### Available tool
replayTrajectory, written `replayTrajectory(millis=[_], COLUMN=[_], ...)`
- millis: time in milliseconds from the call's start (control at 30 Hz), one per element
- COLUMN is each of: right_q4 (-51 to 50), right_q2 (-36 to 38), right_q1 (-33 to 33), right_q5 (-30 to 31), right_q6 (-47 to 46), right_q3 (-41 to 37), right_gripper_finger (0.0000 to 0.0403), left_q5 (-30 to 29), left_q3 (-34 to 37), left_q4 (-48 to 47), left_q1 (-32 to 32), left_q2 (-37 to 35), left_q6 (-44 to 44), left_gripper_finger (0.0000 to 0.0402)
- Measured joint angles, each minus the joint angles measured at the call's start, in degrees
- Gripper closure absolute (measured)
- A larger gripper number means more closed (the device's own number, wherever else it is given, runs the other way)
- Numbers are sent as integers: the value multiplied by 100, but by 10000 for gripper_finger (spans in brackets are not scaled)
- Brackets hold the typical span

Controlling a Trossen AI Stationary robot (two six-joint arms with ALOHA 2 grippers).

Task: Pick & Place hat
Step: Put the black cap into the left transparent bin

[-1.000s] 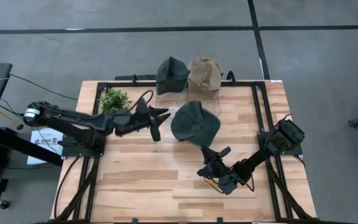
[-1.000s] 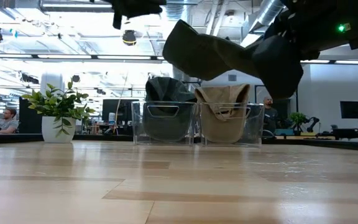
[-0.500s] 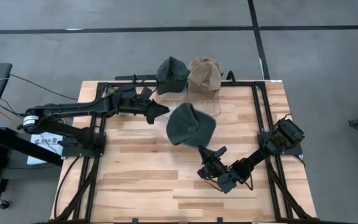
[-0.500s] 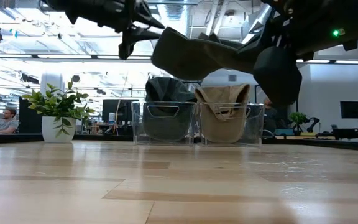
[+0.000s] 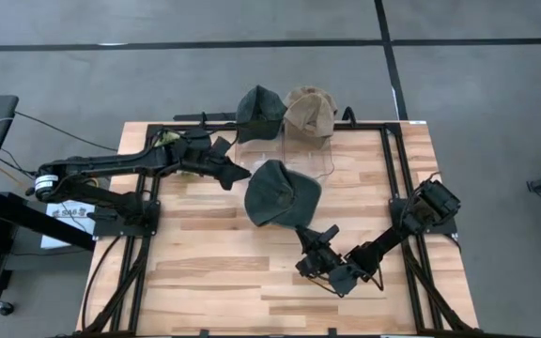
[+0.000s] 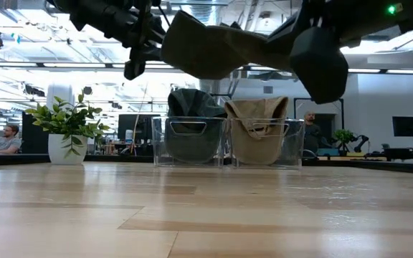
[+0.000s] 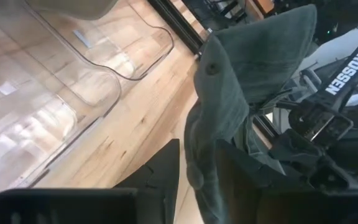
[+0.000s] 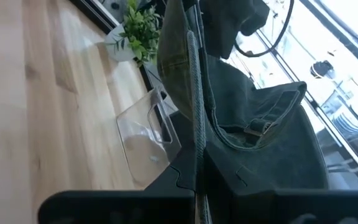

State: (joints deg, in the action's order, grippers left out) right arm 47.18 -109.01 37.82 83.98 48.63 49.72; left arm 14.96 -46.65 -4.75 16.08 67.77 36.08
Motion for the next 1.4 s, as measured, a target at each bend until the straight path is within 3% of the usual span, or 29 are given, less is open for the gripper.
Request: replayTrajectory(millis=[433, 667, 1100, 1400], right_q4=[-2, 0, 0, 2], right_q2=[0, 0, 0, 0], right_q1=[-133, -153, -155, -107], right_q5=[-152, -156, -176, -172], right_q6=[150, 149, 148, 144], right_q3=[68, 68, 68, 68], right_gripper_finger=[401, 401, 401, 401], left_q5=[267, 300, 480, 481], left_q3=[0, 0, 348, 356], left_q4=[2, 2, -44, -9], left_q1=[-44, -44, -44, -26], left_q2=[0, 0, 2, 0], left_q6=[145, -192, -263, -263], left_gripper_finger=[302, 299, 217, 210])
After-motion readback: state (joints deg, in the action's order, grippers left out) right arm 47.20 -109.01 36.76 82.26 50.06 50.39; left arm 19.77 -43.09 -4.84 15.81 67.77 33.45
